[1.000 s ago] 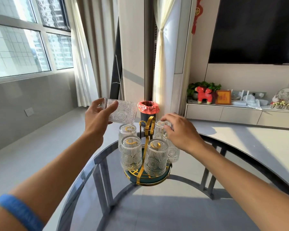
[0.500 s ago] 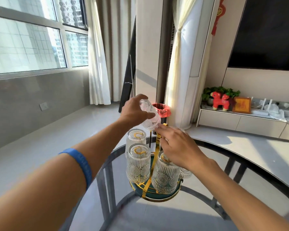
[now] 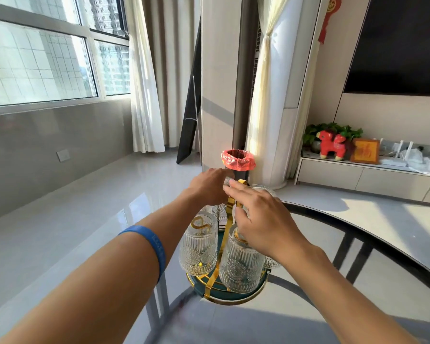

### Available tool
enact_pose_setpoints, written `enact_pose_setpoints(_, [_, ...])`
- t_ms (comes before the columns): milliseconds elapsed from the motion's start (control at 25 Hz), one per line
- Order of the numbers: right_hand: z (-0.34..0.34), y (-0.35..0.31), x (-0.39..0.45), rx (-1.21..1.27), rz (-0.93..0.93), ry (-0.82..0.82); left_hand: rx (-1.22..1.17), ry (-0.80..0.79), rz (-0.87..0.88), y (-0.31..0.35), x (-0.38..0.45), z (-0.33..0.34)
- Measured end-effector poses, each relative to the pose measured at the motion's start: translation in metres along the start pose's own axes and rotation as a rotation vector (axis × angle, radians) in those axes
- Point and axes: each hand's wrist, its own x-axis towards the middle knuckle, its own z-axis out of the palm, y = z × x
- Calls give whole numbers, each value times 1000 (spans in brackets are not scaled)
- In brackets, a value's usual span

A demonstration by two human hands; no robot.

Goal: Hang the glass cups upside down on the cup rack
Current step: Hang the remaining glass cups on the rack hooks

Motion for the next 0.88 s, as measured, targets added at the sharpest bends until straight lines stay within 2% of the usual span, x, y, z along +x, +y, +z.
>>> enact_pose_setpoints(120, [3,-1,1,-14,-1,-2,-19,-45,-29,1,2,0])
enact_pose_setpoints(240, [-5,8,2,143,16,11,-142,-98,-112,-4,-6,-12])
enact_pose_setpoints(360, [-13,35,-7,281,213,219,-280,-132,-252,-26,-34,-26])
enact_pose_setpoints(400, [-13,45,-11,251,290,213,-292,-147,-285,-32,-44,-28])
enact_pose_setpoints(520, [-3,58,-23,135,392,12,-371,-122,-295,-35,-62,-26])
enact_pose_setpoints(720, [-10,60,-26,48,389,-25,-457,-126,-312,-30,-72,-30])
enact_pose_setpoints(800, [-11,53,-34,-48,327,93,-480,68,-307,-27,-84,-34])
enact_pose_setpoints(880, [-11,33,-48,-149,145,245,-354,330,-68,-22,-109,-38])
